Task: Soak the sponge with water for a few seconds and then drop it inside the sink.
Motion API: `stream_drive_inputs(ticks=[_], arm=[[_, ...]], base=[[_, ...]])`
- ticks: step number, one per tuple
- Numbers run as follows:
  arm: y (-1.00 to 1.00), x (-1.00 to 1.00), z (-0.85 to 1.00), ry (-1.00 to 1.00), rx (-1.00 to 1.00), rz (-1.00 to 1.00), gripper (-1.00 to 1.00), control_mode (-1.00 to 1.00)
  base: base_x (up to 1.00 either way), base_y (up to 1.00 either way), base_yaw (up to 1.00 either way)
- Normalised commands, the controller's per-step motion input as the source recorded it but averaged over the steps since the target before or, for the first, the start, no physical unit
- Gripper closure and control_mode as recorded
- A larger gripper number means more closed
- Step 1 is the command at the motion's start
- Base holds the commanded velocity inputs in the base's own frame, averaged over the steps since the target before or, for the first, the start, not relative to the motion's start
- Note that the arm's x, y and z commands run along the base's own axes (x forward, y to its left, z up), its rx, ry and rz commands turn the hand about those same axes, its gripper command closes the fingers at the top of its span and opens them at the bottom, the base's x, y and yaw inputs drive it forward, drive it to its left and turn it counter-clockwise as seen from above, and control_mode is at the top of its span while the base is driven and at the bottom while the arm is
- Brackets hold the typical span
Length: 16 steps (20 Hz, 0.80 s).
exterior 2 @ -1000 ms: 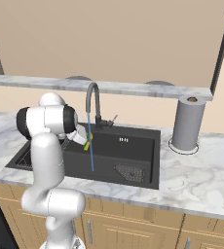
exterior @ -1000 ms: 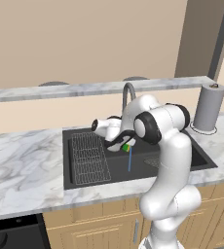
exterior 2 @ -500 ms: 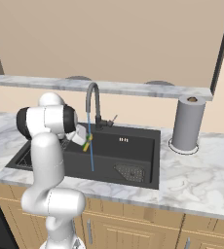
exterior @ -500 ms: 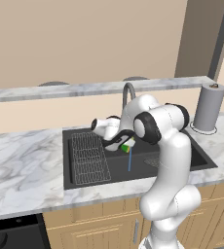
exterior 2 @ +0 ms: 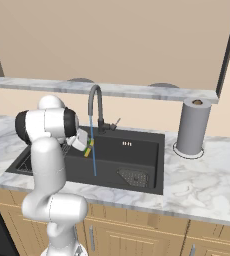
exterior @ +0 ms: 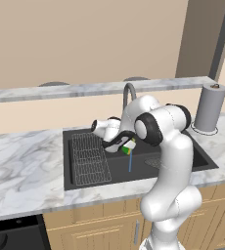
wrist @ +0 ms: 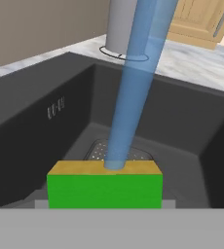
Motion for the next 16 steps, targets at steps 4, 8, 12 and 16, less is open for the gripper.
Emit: stream_drive_inputs(ticks=[4, 8, 12, 16], arm=[[-0.03, 0.02, 0.00, 0.00, 0.00, -0.02, 1.00, -1.00], [-0.01, 0.02, 0.00, 0.00, 0.00, -0.02, 1.00, -1.00], [0.00, -0.01, 0.00, 0.00, 0.00, -0.01, 1.00, -1.00], [0.00, 0.00, 0.00, 0.00, 0.00, -0.01, 1.00, -1.00]], base=[[0.00, 0.00, 0.00], [0.00, 0.00, 0.00], [0.00, 0.00, 0.00], [0.00, 0.00, 0.00]])
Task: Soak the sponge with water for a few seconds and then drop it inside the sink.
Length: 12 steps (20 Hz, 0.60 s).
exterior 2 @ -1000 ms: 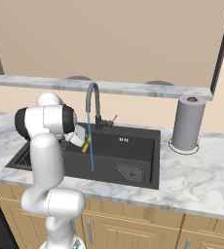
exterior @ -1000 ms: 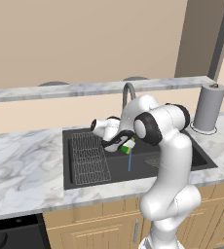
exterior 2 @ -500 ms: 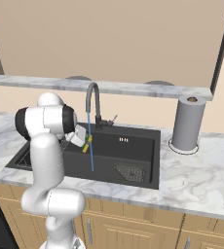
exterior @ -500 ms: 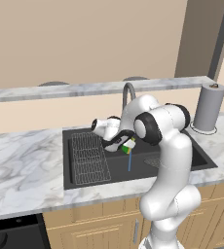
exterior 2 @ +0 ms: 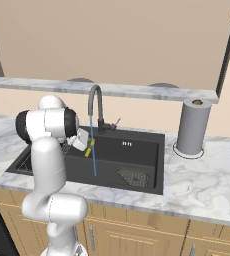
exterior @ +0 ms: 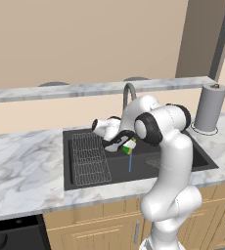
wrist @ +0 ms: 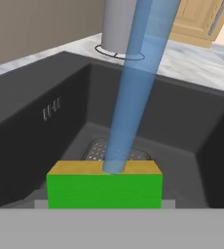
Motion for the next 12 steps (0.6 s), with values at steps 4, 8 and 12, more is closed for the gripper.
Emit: stream_drive_inputs(ticks=[4, 8, 12], arm=[[0.00, 0.00, 0.00, 0.00, 0.00, -0.01, 1.00, -1.00], [-0.15, 0.00, 0.00, 0.00, 0.00, -0.04, 1.00, -1.00], [-0.04, 0.00, 0.00, 0.00, 0.00, -0.02, 1.00, -1.00]], base=[[0.00, 0.00, 0.00], [0.00, 0.00, 0.00], [0.00, 0.00, 0.00]])
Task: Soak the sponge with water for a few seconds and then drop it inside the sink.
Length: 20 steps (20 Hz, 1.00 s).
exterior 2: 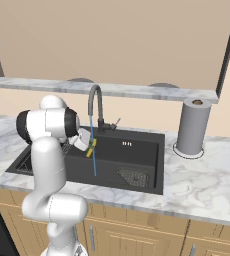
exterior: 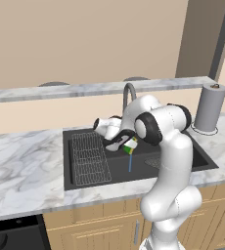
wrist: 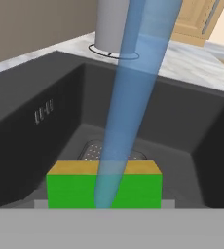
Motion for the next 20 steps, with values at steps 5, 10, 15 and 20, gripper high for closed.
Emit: stream_drive_inputs(ticks=[5, 10, 15, 20], arm=[[0.00, -0.06, 0.00, 0.00, 0.00, -0.01, 1.00, -1.00], [0.00, -0.25, 0.00, 0.00, 0.00, 0.00, 1.00, -1.00], [0.00, -0.44, 0.04, 0.00, 0.00, 0.00, 1.00, -1.00], [0.00, -0.52, 0.30, 0.00, 0.00, 0.00, 1.00, -1.00]], base=[[0.00, 0.00, 0.00], [0.00, 0.00, 0.00], [0.00, 0.00, 0.00], [0.00, 0.00, 0.00]])
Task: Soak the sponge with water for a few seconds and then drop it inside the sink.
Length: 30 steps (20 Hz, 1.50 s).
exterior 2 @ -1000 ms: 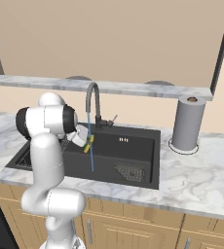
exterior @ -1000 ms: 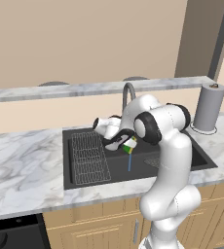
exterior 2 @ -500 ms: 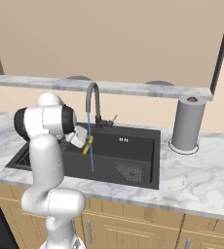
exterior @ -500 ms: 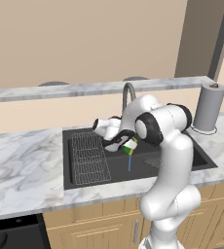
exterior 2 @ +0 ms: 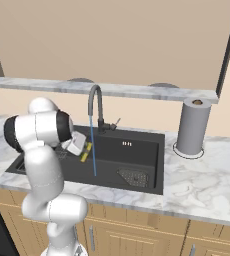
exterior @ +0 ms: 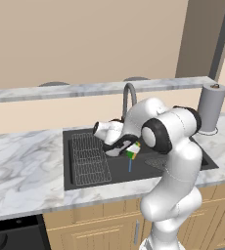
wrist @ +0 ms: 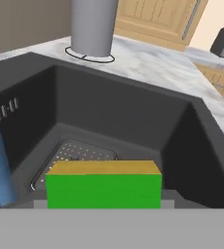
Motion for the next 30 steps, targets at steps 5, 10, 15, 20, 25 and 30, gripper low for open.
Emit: stream_drive_inputs(ticks=[5, 10, 15, 20, 25, 30], arm=[[0.00, -0.24, 0.51, 0.00, 0.00, 0.00, 1.00, -1.00], [-0.08, -0.21, 0.62, 0.00, 0.02, 0.00, 1.00, -1.00], [-0.06, -0.36, 0.54, 0.00, 0.07, 0.04, 1.00, -1.00], [-0.05, -0.46, 0.38, 0.02, 0.07, 0.10, 1.00, -1.00], [-0.20, -0.24, 0.31, 0.09, 0.05, 0.20, 1.00, -1.00], [-0.36, -0.07, 0.29, 0.13, 0.03, 0.27, 1.00, -1.00]], base=[[0.00, 0.00, 0.00], [0.00, 0.00, 0.00], [0.00, 0.00, 0.00], [0.00, 0.00, 0.00], [0.00, 0.00, 0.00], [0.00, 0.00, 0.00]])
